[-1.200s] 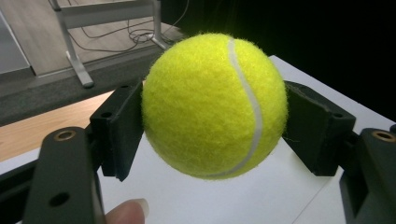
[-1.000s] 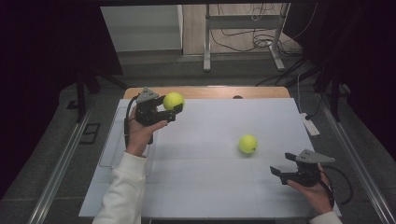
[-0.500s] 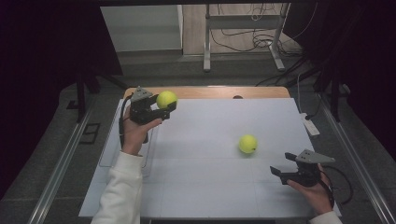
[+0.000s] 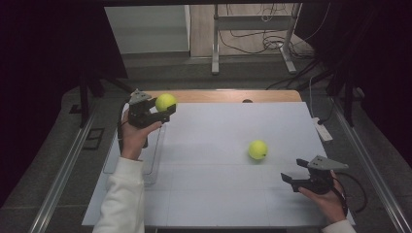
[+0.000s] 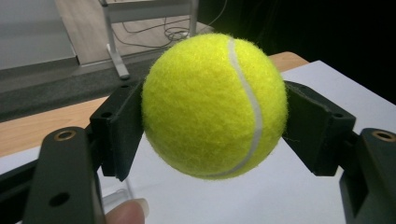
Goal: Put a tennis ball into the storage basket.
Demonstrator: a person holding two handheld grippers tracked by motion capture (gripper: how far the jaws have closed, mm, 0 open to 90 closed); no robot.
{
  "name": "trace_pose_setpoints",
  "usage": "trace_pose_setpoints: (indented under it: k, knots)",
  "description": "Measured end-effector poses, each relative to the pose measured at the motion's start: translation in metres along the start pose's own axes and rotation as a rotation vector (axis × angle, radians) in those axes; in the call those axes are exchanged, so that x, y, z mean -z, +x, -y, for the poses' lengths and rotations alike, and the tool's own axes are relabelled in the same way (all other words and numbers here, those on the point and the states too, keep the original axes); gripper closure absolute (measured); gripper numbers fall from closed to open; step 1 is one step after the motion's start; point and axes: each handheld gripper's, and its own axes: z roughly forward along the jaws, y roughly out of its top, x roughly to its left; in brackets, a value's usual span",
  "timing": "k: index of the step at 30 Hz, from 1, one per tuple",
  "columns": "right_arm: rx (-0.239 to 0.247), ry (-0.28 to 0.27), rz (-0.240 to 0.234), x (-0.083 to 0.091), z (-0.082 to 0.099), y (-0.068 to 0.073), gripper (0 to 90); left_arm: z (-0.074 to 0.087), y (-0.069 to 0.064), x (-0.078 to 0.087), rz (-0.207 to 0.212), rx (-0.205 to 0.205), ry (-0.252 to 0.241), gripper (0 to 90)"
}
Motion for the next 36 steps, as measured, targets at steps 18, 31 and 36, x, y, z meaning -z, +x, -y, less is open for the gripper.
trace_pose_setpoints:
  k: [18,31,36]
  knots:
    - [0.001,0.002,0.001,0.0,0.0,0.0,14.1,0.008,0.026,0.005,-0.088,0.033,0.027,26.8]
    - [0.003,0.004,0.005,-0.001,-0.001,0.0,14.1,0.013,0.042,0.012,-0.131,0.062,0.033,26.8]
    - [0.002,0.004,0.003,-0.001,-0.001,0.0,14.1,0.015,0.048,0.013,-0.14,0.074,0.038,26.8]
